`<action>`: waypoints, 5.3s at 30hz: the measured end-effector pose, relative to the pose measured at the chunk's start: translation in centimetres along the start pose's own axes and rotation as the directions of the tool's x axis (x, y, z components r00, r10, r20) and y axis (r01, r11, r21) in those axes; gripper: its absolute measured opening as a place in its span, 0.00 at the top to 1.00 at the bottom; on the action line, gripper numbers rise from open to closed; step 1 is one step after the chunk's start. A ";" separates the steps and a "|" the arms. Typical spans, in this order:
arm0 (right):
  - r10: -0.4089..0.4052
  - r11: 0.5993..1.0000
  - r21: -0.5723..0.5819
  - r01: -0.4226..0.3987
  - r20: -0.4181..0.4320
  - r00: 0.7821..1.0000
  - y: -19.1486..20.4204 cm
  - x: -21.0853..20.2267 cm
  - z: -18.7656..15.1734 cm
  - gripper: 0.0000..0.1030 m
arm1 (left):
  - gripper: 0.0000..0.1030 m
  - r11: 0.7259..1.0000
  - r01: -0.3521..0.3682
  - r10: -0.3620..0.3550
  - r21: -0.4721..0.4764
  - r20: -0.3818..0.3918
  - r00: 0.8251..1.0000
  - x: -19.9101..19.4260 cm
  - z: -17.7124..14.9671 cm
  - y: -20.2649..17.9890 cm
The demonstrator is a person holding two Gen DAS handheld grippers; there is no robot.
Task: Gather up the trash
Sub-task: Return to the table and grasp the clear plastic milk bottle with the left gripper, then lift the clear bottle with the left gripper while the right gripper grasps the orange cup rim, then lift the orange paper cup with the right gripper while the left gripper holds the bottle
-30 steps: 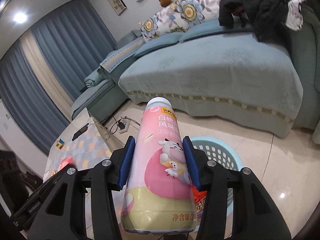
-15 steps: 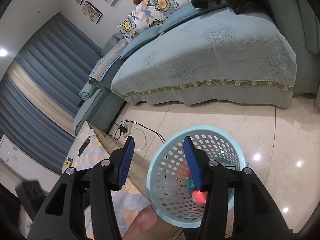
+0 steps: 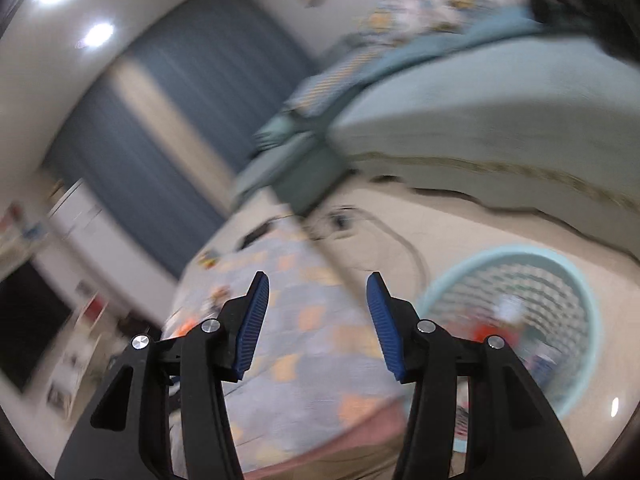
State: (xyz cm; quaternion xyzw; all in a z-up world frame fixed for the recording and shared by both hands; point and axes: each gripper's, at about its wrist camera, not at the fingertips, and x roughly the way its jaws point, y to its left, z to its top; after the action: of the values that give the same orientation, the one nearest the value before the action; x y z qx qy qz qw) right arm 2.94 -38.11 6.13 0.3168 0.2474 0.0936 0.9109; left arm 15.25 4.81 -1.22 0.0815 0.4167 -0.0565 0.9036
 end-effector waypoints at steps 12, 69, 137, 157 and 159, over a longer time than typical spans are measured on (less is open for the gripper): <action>0.158 0.984 -0.062 -0.169 -0.151 0.976 10.9 7.0 -2.6 0.48 | 0.25 0.996 -0.047 0.048 -0.079 0.014 0.999 6.5 5.8 9.8; -0.009 0.854 -0.443 -0.274 -0.538 0.843 35.8 46.7 -16.1 0.16 | 0.50 0.889 -0.028 0.129 -0.457 0.192 0.973 -10.1 -1.2 16.9; 0.013 0.859 -0.471 -0.201 -0.371 0.929 30.3 38.0 -5.6 0.98 | 0.56 0.901 -0.192 0.177 -0.390 -0.074 0.981 4.7 1.6 17.3; 0.041 0.871 -0.463 -0.163 -0.262 0.964 27.5 28.1 -0.4 0.98 | 0.70 0.978 -0.020 0.059 -0.209 0.181 0.982 -4.5 3.7 10.9; 0.032 0.877 -0.456 -0.152 -0.260 0.965 26.7 28.1 -0.1 0.98 | 0.47 0.971 -0.039 0.076 -0.238 0.145 0.987 -2.9 3.4 11.3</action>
State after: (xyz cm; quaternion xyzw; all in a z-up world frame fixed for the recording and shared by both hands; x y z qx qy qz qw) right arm 26.68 -8.03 11.76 0.0831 0.3121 0.2325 0.9174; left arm 17.85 15.34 4.32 -0.0180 0.3473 0.0131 0.9375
